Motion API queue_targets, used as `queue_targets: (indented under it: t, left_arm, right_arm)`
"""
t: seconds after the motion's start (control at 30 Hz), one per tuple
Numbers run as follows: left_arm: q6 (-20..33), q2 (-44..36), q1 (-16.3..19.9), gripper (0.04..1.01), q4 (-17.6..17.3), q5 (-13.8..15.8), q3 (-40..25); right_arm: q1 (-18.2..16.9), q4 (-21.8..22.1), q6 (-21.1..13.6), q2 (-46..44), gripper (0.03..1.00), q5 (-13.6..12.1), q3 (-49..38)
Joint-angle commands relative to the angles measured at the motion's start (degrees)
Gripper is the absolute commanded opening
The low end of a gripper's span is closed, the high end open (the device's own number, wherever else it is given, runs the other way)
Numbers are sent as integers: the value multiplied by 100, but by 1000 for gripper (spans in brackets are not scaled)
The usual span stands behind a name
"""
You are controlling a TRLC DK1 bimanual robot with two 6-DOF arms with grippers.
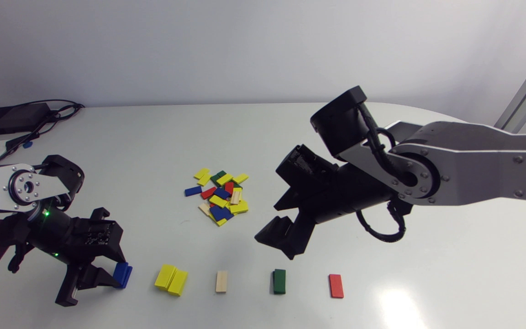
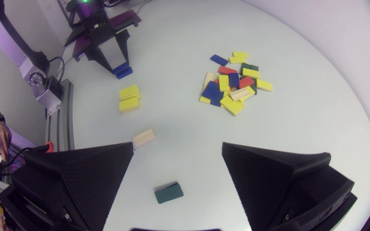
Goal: Take domino bricks one by one from the mixed stack on the table and place each onto the existing stack of the same color.
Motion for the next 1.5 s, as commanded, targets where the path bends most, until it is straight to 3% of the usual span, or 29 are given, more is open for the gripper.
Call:
queue_targets:
  t: [0.0, 1.1, 1.2, 1.33, 1.47]
  left_arm:
    - [75, 116, -36, 375, 39, 43, -120]
    - [251, 239, 17, 382, 232, 16, -234]
    - [268, 257, 26, 413, 268, 16, -243]
    - [304, 257, 26, 543, 268, 8, -278]
    - [330, 257, 34, 570, 268, -10, -287]
  right_arm:
    - [1, 63, 65, 1, 967, -37, -134]
    - [-17, 63, 65, -25, 967, -64, -170]
    - [-17, 63, 65, -34, 967, -64, -161]
    - [-26, 63, 65, -34, 967, -64, -161]
    - [-17, 63, 65, -34, 967, -64, -170]
